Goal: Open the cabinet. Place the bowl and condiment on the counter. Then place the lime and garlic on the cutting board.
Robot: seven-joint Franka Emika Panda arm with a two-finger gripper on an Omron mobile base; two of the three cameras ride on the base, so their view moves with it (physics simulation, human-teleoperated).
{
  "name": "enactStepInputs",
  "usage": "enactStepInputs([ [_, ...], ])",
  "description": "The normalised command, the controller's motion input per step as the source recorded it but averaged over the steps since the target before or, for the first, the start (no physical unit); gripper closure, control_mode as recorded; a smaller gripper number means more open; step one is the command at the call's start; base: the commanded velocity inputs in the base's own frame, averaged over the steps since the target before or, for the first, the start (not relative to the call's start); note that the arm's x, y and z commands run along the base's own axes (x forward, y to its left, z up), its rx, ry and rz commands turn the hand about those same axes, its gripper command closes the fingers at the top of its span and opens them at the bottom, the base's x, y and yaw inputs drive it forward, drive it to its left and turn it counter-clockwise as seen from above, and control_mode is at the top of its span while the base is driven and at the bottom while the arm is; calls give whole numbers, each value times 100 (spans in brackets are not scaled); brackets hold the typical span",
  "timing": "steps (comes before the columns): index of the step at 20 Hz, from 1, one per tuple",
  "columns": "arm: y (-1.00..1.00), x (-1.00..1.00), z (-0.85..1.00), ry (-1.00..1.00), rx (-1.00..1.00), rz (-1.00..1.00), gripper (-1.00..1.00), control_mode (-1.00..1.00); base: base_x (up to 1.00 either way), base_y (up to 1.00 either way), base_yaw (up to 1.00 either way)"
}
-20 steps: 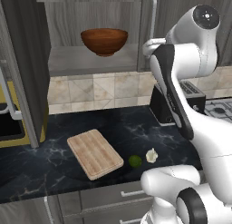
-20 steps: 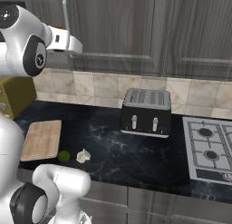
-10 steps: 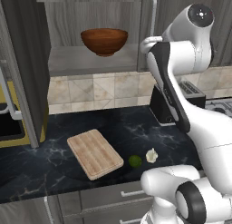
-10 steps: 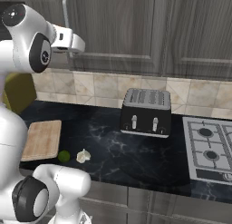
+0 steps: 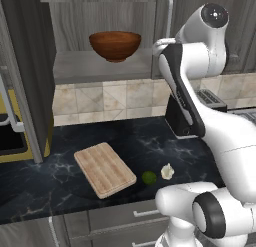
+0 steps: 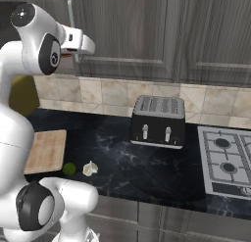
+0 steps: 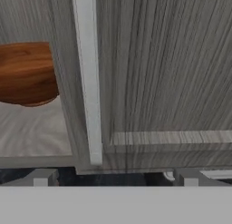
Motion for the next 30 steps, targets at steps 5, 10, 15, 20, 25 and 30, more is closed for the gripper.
enactStepInputs([
  [5,3,25,0,-1,0,0,-100,-100,0,0,0],
  [10,0,18,0,-3,1,0,-100,-100,0,0,0],
  [15,0,23,0,0,0,0,-100,-100,0,0,0],
  [20,1,26,0,0,0,0,-100,-100,0,0,0],
  [25,3,31,0,-2,0,0,-100,-100,0,0,0],
  [30,2,29,0,-4,0,0,-100,-100,0,0,0],
])
